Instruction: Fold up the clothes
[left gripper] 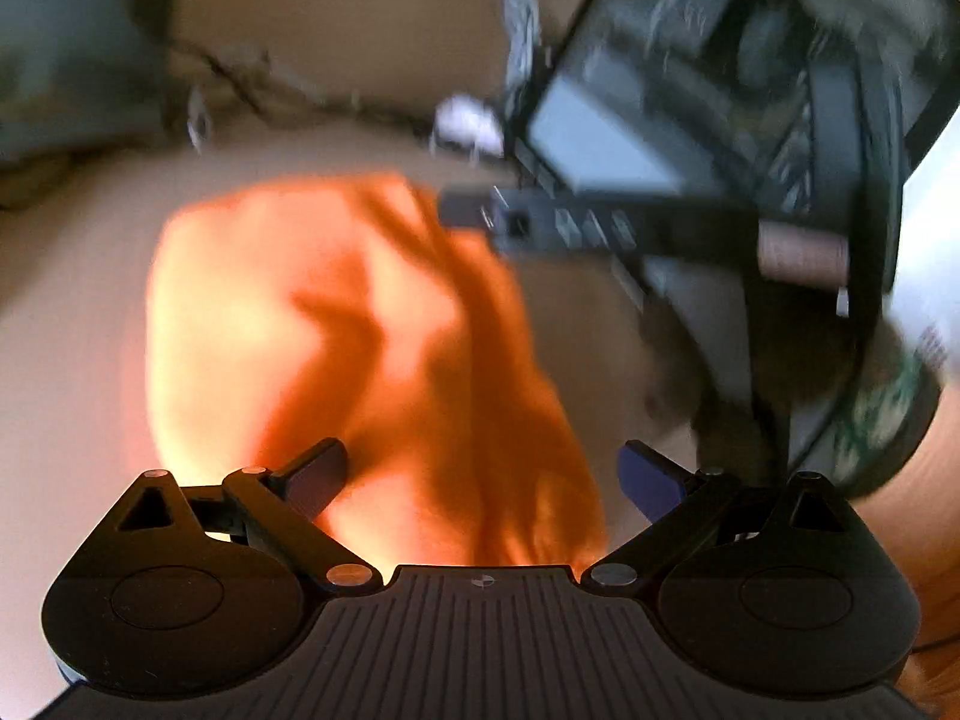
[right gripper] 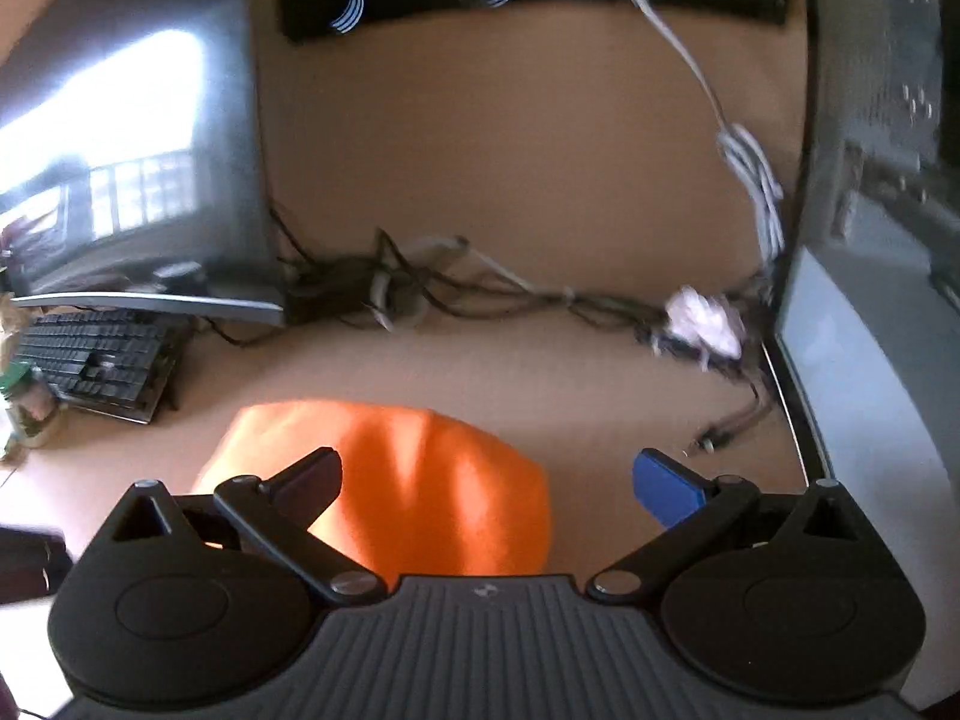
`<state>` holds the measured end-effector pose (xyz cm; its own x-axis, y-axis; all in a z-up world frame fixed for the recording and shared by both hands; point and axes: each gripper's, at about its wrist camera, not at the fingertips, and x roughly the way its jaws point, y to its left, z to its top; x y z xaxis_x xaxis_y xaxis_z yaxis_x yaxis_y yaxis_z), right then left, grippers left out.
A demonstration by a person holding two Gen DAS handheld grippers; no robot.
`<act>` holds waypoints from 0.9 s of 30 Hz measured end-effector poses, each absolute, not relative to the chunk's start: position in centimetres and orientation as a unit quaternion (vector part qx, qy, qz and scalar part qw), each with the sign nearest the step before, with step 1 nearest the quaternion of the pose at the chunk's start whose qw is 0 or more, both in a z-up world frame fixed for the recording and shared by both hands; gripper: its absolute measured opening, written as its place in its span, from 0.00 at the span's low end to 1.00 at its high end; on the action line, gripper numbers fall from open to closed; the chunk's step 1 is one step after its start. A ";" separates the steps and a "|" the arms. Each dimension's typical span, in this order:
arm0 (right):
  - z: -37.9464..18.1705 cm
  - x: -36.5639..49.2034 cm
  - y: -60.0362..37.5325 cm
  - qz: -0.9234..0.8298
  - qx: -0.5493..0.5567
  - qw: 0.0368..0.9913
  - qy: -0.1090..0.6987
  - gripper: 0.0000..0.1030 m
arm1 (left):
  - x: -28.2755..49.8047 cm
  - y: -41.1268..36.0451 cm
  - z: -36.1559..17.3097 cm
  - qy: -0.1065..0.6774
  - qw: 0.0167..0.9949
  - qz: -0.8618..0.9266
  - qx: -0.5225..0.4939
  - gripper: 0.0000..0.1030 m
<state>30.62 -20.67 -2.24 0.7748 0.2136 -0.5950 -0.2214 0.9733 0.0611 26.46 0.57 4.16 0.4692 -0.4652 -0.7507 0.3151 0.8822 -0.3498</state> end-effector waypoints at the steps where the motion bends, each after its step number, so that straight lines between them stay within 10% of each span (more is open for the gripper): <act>1: -3.4 31.5 -20.4 0.100 -0.028 0.936 0.336 1.00 | 26.8 0.0 3.3 0.474 0.848 -0.225 -0.076 0.98; 27: -8.9 25.7 -19.0 0.129 -0.134 0.878 0.441 1.00 | 28.5 7.9 4.4 0.455 0.866 -0.126 -0.165 0.98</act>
<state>25.73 -18.98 -8.90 0.5779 0.1083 -0.8089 -0.3444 0.9309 -0.1214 28.52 7.89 4.44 0.5545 -0.3688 -0.7460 0.0683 0.9136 -0.4009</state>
